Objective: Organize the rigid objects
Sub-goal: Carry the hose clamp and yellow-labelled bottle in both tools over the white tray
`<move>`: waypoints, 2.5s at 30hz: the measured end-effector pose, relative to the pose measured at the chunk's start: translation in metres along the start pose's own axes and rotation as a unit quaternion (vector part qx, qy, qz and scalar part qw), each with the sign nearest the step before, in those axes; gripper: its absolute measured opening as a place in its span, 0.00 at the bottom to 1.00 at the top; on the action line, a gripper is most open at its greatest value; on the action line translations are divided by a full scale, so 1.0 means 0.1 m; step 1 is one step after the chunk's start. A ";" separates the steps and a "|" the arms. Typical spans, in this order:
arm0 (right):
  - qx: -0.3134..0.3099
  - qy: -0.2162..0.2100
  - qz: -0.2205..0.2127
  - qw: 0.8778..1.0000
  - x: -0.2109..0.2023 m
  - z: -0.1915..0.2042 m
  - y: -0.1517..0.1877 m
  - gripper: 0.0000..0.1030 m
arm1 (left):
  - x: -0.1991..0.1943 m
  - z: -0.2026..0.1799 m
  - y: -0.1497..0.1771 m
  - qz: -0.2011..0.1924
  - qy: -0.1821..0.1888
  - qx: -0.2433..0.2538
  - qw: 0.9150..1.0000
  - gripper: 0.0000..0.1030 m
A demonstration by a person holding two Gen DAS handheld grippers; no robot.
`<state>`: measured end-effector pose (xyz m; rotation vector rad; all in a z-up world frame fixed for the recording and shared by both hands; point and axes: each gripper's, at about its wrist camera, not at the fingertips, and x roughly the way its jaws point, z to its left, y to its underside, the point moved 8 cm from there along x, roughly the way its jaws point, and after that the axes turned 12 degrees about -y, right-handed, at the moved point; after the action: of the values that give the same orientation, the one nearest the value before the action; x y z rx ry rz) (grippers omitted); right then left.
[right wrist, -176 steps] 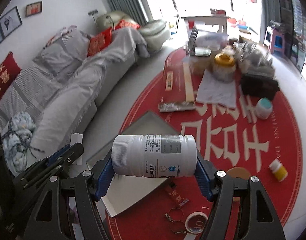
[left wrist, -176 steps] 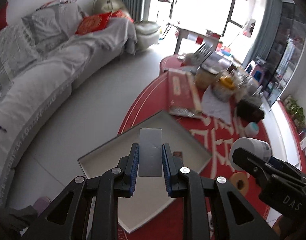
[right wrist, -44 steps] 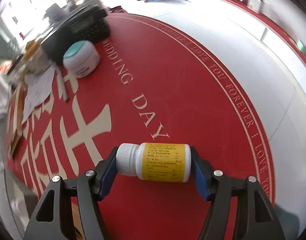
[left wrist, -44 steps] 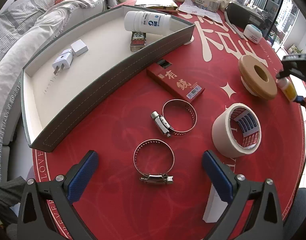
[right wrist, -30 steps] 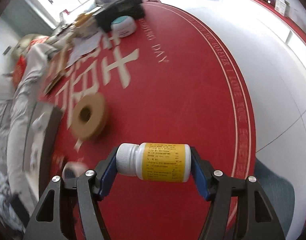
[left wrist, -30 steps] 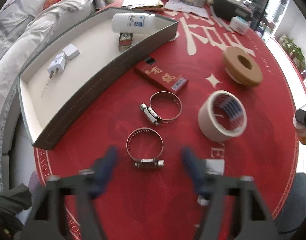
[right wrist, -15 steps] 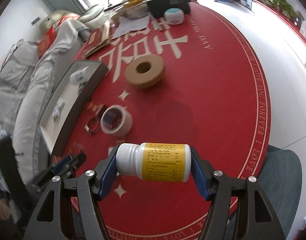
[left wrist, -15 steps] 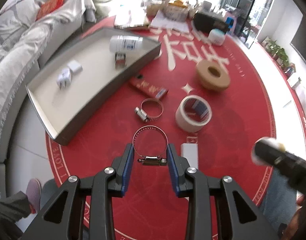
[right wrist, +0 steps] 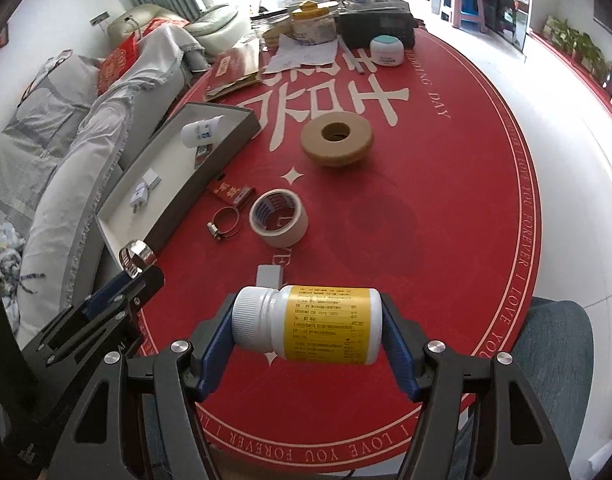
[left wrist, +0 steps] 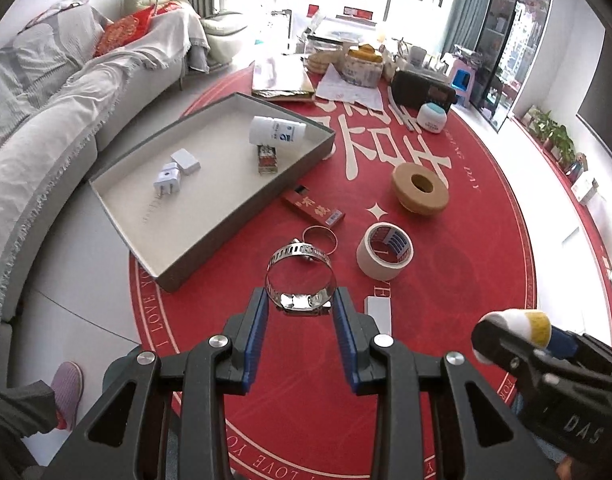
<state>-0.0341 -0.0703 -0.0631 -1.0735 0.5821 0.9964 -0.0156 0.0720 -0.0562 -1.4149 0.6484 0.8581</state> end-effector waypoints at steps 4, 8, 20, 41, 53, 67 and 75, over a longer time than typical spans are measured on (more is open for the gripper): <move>-0.016 0.002 -0.003 1.000 -0.02 0.08 0.01 0.66 | -0.04 0.04 -0.02 -0.008 -0.003 -0.005 1.000 0.34; -0.028 0.004 -0.005 1.000 -0.04 0.14 0.00 0.66 | -0.07 0.09 -0.02 -0.012 -0.007 -0.012 1.000 0.34; -0.048 -0.001 -0.008 0.999 0.00 0.28 -0.18 0.66 | -0.06 0.25 -0.14 -0.011 -0.016 -0.030 0.999 0.34; -0.125 -0.064 -0.050 0.989 0.21 1.30 -1.38 0.66 | -0.05 1.18 -1.20 -0.044 -0.071 -0.114 0.990 0.34; -0.139 -0.074 -0.014 0.987 0.73 1.52 -1.55 0.66 | 0.39 1.34 -1.36 -0.020 -0.083 -0.127 0.988 0.34; -0.127 -0.060 0.035 0.989 1.33 1.42 -1.58 0.66 | 1.05 1.49 -1.23 0.038 -0.105 -0.144 0.983 0.34; -0.128 -0.056 0.051 0.989 1.54 1.42 -1.59 0.66 | 1.28 1.55 -1.21 0.056 -0.112 -0.144 0.982 0.34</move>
<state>0.1689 0.0971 -0.0591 -1.2148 0.4277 1.2370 0.1385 0.2462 -0.0808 -1.5196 0.4458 1.2196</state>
